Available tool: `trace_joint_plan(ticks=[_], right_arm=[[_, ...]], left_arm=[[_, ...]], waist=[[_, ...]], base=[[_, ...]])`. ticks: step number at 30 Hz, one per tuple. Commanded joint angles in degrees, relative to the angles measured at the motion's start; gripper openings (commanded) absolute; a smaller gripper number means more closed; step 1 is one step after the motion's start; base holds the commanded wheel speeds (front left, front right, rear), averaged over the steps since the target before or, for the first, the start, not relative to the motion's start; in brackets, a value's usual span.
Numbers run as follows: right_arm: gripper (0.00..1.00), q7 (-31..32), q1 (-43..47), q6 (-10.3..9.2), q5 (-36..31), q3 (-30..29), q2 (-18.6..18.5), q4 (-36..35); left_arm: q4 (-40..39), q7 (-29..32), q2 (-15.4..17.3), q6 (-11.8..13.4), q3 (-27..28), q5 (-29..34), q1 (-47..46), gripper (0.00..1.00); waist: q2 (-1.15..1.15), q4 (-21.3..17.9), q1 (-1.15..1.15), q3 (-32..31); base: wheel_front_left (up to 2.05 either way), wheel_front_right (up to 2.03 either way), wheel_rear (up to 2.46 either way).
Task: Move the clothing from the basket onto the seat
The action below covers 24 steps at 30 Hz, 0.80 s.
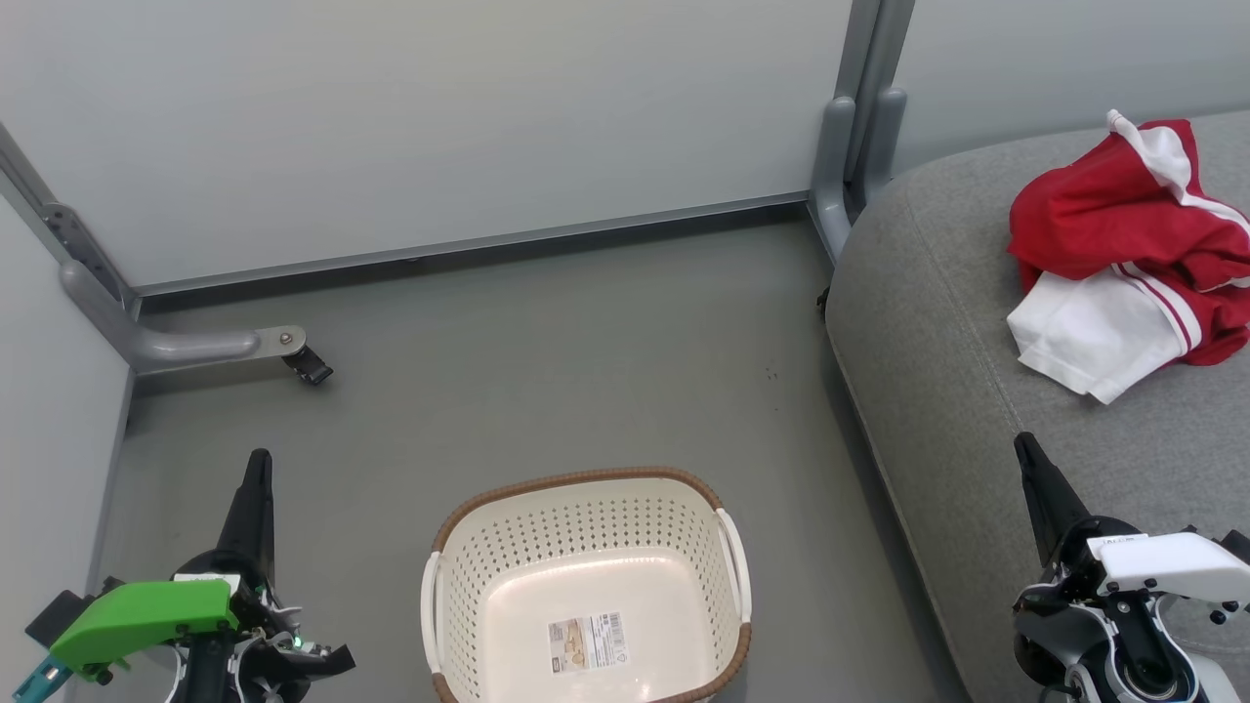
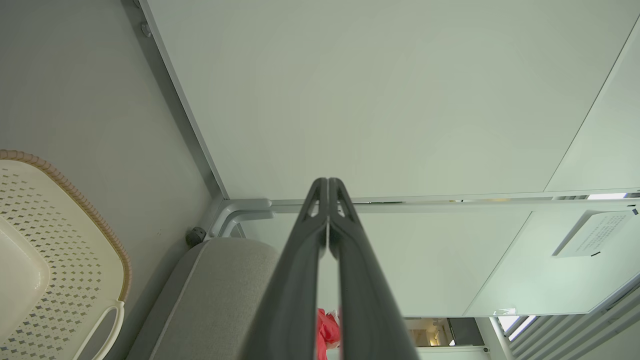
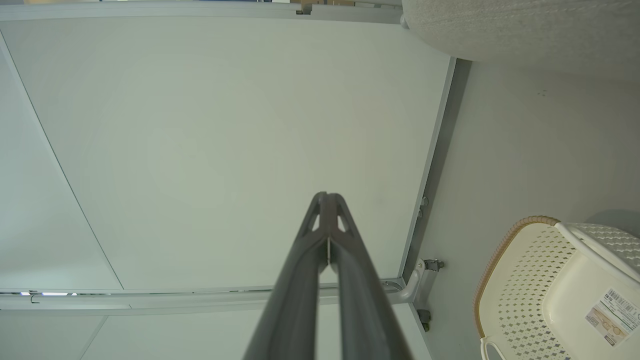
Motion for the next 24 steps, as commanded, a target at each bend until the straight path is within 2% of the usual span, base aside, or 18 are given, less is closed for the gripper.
trace_joint_plan(ticks=[1, 24], right_arm=[[0.0, 0.08, -0.26, -0.02, 0.25, -0.12, -0.33, 0.07], [0.0, 0.08, -0.26, -0.02, 0.25, -0.12, -0.33, 0.07]], left_arm=[[-0.18, 0.19, 0.05, -0.23, 0.12, -0.24, -0.65, 0.0], [-0.17, 0.19, 0.05, -0.23, 0.11, -0.24, -0.65, 0.0]], waist=[[0.0, 0.0, 0.0, 0.0], [0.0, 0.0, 0.0, 0.0]], base=[[0.0, 0.0, 0.0], [0.0, 0.0, 0.0]])
